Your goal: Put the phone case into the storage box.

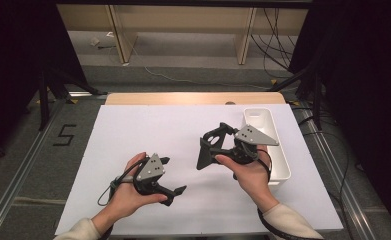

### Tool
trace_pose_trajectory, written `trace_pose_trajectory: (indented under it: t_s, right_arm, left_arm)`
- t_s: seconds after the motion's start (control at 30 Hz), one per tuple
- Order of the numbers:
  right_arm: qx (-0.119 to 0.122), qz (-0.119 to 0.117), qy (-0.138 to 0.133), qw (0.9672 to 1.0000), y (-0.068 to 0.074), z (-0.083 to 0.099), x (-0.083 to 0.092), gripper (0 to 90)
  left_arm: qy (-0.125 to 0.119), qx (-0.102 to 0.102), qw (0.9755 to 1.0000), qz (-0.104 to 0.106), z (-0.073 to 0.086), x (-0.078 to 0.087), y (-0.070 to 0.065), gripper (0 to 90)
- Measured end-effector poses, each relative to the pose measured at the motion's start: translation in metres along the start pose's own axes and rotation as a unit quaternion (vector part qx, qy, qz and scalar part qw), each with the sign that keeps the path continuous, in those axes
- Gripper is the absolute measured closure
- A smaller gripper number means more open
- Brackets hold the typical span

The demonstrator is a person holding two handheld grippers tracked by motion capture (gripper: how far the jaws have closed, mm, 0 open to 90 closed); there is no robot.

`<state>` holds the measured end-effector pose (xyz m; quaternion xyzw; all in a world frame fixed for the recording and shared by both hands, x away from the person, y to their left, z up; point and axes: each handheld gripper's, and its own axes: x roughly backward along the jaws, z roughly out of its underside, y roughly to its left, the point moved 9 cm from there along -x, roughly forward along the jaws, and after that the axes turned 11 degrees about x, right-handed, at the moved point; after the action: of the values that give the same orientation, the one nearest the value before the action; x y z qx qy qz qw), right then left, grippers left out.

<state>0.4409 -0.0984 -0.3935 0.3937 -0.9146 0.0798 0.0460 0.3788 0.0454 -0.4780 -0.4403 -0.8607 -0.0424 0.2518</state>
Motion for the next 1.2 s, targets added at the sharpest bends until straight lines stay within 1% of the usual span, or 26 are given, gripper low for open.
trace_pose_trajectory:
  t_s: [0.07, 0.4, 0.43, 0.53, 0.7, 1.2]
  right_arm:
    - [-0.001, 0.003, -0.001, 1.0000, -0.003, -0.002, 0.002, 16.2]
    - [-0.005, 0.017, -0.008, 0.9998, -0.014, -0.007, 0.007, 16.2]
    - [-0.001, 0.018, -0.010, 0.9998, -0.015, -0.008, 0.008, 16.2]
    - [-0.005, 0.021, -0.010, 0.9997, -0.017, -0.008, 0.009, 16.2]
    - [-0.003, 0.025, -0.010, 0.9996, -0.020, -0.009, 0.010, 16.1]
    - [-0.007, 0.030, -0.014, 0.9994, -0.025, -0.012, 0.012, 16.2]
  left_arm:
    - [-0.002, 0.002, 1.0000, 0.001, -0.001, 0.001, 0.000, 0.0]
    - [0.002, 0.004, 1.0000, -0.003, 0.004, 0.004, 0.004, 0.0]
    - [0.002, 0.006, 1.0000, -0.003, 0.004, 0.005, 0.004, 0.0]
    - [0.002, 0.004, 1.0000, -0.003, 0.005, 0.007, 0.005, 0.0]
    - [0.003, 0.005, 1.0000, -0.007, 0.007, 0.009, 0.007, 0.0]
    - [0.007, 0.004, 1.0000, -0.005, 0.009, 0.006, 0.006, 0.0]
